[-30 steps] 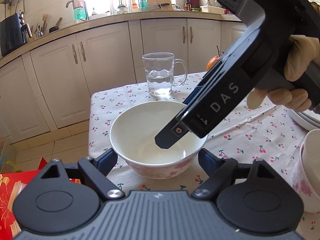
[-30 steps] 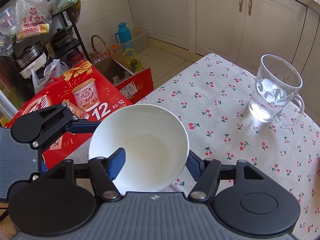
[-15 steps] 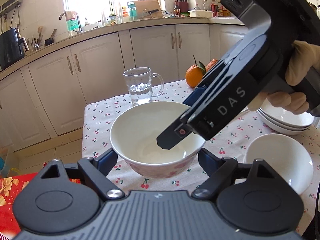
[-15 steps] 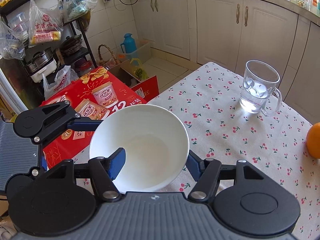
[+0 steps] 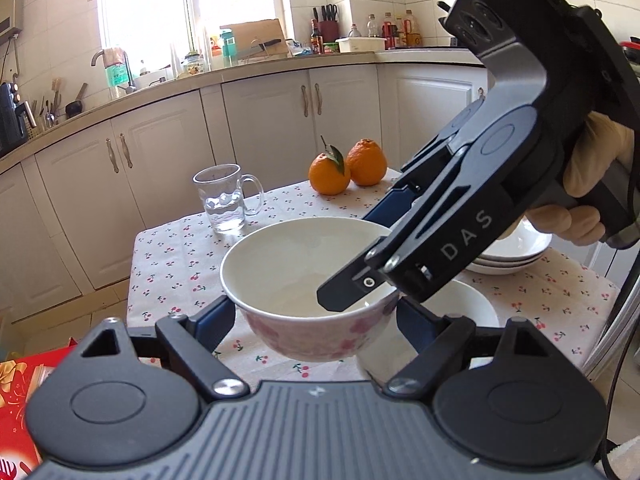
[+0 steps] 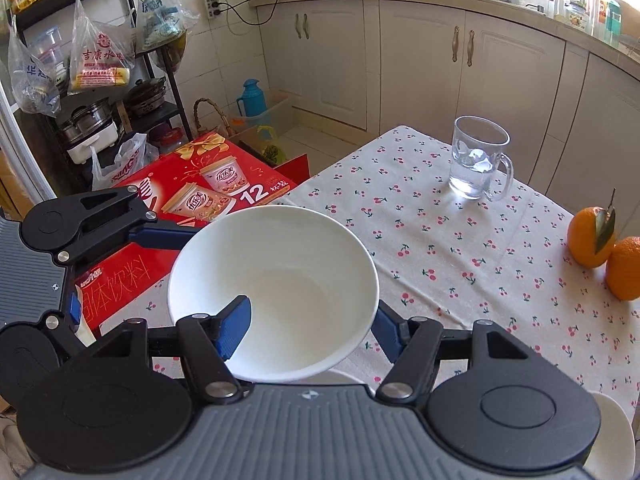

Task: Organize plates and bowls
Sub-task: 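Lift the bowl with the right gripper and carry it over the nested bowls, then lower the held bowl into the nested bowls and open the right gripper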

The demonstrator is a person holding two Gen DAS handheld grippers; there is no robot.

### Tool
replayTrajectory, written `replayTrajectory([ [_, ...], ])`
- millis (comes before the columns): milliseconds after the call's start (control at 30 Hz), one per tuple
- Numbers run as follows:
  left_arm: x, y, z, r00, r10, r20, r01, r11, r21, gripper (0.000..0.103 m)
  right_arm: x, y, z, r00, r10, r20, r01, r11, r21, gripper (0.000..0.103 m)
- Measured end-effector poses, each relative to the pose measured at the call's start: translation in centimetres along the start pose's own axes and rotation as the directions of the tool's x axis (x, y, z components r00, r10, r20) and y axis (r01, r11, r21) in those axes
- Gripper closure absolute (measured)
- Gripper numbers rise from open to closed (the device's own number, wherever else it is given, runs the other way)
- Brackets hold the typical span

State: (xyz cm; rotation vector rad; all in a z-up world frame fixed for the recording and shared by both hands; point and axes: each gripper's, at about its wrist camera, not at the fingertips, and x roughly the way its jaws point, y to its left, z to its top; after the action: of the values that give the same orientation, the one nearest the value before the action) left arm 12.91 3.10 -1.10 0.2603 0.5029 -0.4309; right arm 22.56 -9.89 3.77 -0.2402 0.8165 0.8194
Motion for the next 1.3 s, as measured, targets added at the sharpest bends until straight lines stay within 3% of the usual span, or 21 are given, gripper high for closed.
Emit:
replayTrajectory([
  [500,0.7,-4.0,-1.1,0.996,-0.084,-0.038,0.085,0.996,0.007,0.016,-3.4,-0.3,-5.5,0.999,-0.047,-0.003,0.047,0.997,0.056,0.032],
  [1067,2.2,-3.6,-2.0,0.979,-0.183,-0.09,0.177,0.982,-0.07,0.015,-2.7,-0.7,-7.2,0.997,-0.063,-0.039,0.065,0.996,0.06,0.029],
  [1167,1.8,-3.9,-2.0,0.983,-0.17,-0.072,0.168,0.985,-0.035,0.013,-2.6,-0.6,-7.2,0.998,-0.06,-0.036,0.062,0.996,0.057,0.019],
  [1233,1.7,-3.7,-2.0,0.981,-0.182,-0.071,0.179,0.983,-0.043,0.013,-2.8,-0.4,-7.2,0.998,-0.058,-0.018,0.059,0.997,0.052,0.006],
  [1300,1.4,-3.5,-1.9,0.979,-0.193,-0.069,0.19,0.981,-0.043,0.012,-3.2,-0.2,-7.1,0.998,-0.068,0.005,0.068,0.997,0.038,0.001],
])
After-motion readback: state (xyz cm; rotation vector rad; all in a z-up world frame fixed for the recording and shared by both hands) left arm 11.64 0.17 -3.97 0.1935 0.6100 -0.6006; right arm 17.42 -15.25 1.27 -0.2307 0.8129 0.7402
